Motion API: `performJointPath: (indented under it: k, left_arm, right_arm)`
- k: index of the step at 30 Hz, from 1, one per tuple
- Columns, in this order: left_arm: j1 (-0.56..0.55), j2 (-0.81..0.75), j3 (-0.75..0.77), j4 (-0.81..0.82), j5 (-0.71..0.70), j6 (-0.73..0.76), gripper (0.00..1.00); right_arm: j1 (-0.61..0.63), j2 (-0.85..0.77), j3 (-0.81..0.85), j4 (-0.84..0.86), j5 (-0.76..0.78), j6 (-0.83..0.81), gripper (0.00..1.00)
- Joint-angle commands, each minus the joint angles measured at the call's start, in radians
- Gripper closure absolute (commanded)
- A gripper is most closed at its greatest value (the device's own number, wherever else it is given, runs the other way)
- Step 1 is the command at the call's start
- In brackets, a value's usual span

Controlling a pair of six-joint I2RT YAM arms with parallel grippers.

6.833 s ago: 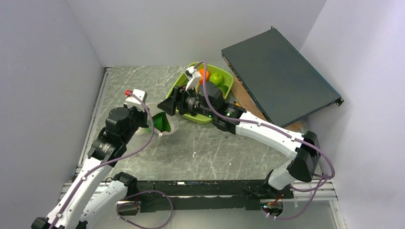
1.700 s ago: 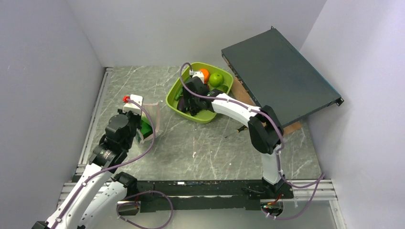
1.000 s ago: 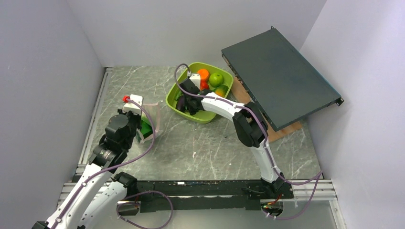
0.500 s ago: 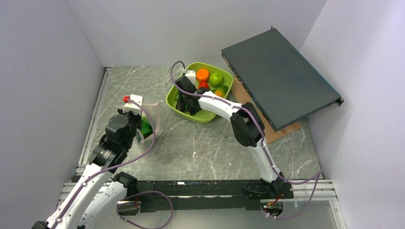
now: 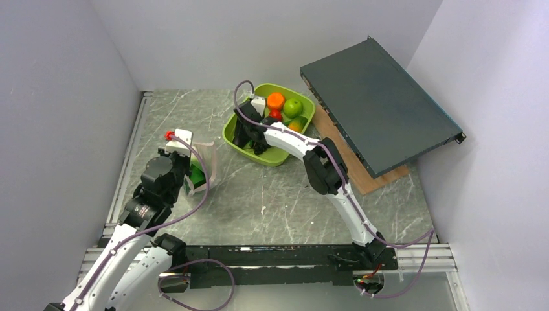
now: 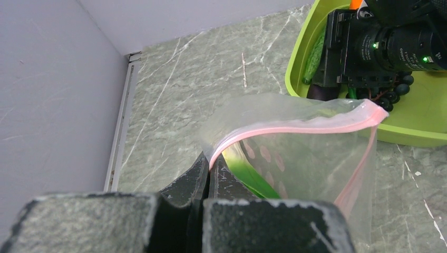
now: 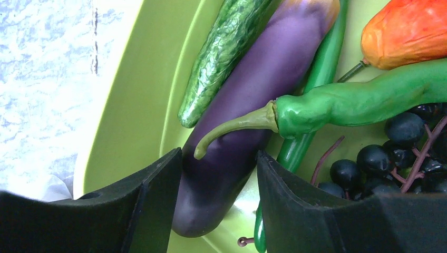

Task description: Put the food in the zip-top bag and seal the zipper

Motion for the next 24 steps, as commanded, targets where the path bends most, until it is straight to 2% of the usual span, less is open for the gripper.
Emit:
performJointPath:
  k: [1, 5, 8, 13, 15, 17, 19, 24]
  left_arm:
    - [0.003, -0.006, 0.021, 0.043, -0.002, -0.006, 1.00]
    - [0.003, 0.005, 0.032, 0.036, 0.014, -0.006, 1.00]
    - [0.003, 0.000, 0.028, 0.035, 0.005, -0.006, 1.00]
    - [0.003, 0.006, 0.026, 0.035, -0.001, -0.005, 1.00]
    - [0.003, 0.008, 0.029, 0.029, 0.000, -0.007, 1.00]
    - [0.002, 0.007, 0.023, 0.034, -0.004, -0.006, 1.00]
    - [0.002, 0.007, 0.021, 0.041, -0.007, -0.002, 1.00]
    - [0.003, 0.020, 0.033, 0.030, 0.013, -0.006, 1.00]
  right_arm:
    - [-0.002, 0.049, -0.013, -0.091, 0.027, 0.011, 0.44]
    - [-0.008, 0.071, 0.044, -0.140, -0.023, 0.011, 0.43]
    - [-0.005, 0.035, -0.028, -0.071, -0.085, 0.037, 0.37]
    - [-0.005, 0.079, 0.048, -0.111, -0.095, 0.046, 0.33]
    - [-0.005, 0.071, 0.018, -0.089, -0.084, 0.042, 0.34]
    - [-0.006, 0.027, -0.050, -0.041, -0.081, 0.029, 0.38]
    - [-0.008, -0.034, -0.095, -0.017, -0.084, 0.015, 0.48]
    - [-0.015, -0.231, -0.162, -0.008, -0.057, -0.049, 0.65]
